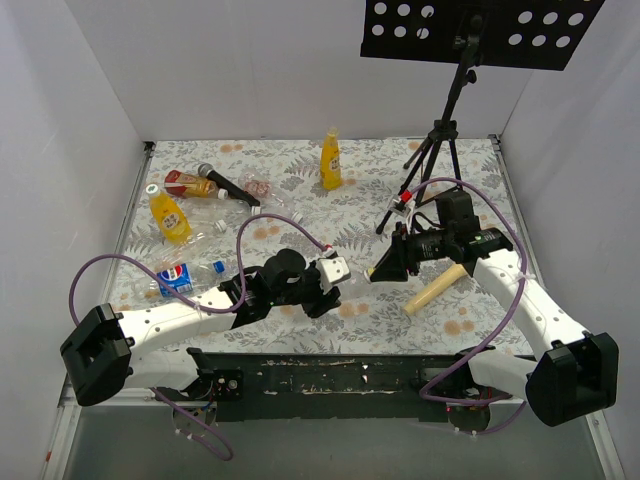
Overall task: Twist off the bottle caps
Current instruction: Unscrew the bottle cap from the plastic bottle.
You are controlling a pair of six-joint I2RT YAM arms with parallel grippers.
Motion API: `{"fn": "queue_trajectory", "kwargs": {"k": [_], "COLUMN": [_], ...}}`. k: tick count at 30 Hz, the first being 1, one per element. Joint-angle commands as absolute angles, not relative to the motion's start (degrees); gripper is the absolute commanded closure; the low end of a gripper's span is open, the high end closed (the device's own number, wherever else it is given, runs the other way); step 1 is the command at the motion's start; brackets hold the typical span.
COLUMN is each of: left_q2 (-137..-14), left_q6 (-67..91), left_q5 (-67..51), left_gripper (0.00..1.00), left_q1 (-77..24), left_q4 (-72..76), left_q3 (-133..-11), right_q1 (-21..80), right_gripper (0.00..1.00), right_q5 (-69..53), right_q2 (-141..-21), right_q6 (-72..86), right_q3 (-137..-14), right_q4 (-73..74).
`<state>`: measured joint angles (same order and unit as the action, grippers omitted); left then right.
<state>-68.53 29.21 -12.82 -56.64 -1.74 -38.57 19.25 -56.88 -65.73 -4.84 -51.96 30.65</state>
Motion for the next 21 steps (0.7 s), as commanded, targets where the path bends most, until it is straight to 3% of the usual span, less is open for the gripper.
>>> {"fn": "queue_trajectory", "kwargs": {"k": [1, 4, 7, 10, 13, 21], "left_q2": [-67.41, -66.80, -65.57, -64.60, -64.60, -69.43], "left_q6": [29.09, 28.92, 27.95, 26.98, 26.80, 29.00], "left_q5": [-12.22, -13.18, -15.11, -19.32, -24.68, -35.33], "left_gripper": [0.87, 0.87, 0.86, 0.86, 0.85, 0.85], "left_q1": [-56.87, -56.87, -56.95, -56.69, -56.43, -55.90], "left_q4": [-0.35, -0.35, -0.96, -2.55, -3.34, -4.75], "left_q3": [-38.23, -37.80, -37.18, -37.35, -38.23, -42.36], "right_q1": [19.16, 19.25, 19.51, 20.47, 20.92, 21.45], "right_gripper": [0.57, 0.75, 0.85, 0.99, 0.99, 0.99], "right_q5": [-61.43, -62.57, -63.54, -64.42, -64.52, -56.43], "right_q2": [-65.39, -65.48, -64.95, -64.69, -63.90, -61.35], "right_q6": [-5.97, -8.43, -14.57, -34.36, -63.79, -92.08], "right_q3": [-53.61, -53.96, -54.93, -57.21, -59.32, -58.81], "right_q4": [31.64, 32.78, 35.76, 44.96, 55.69, 57.22]}}
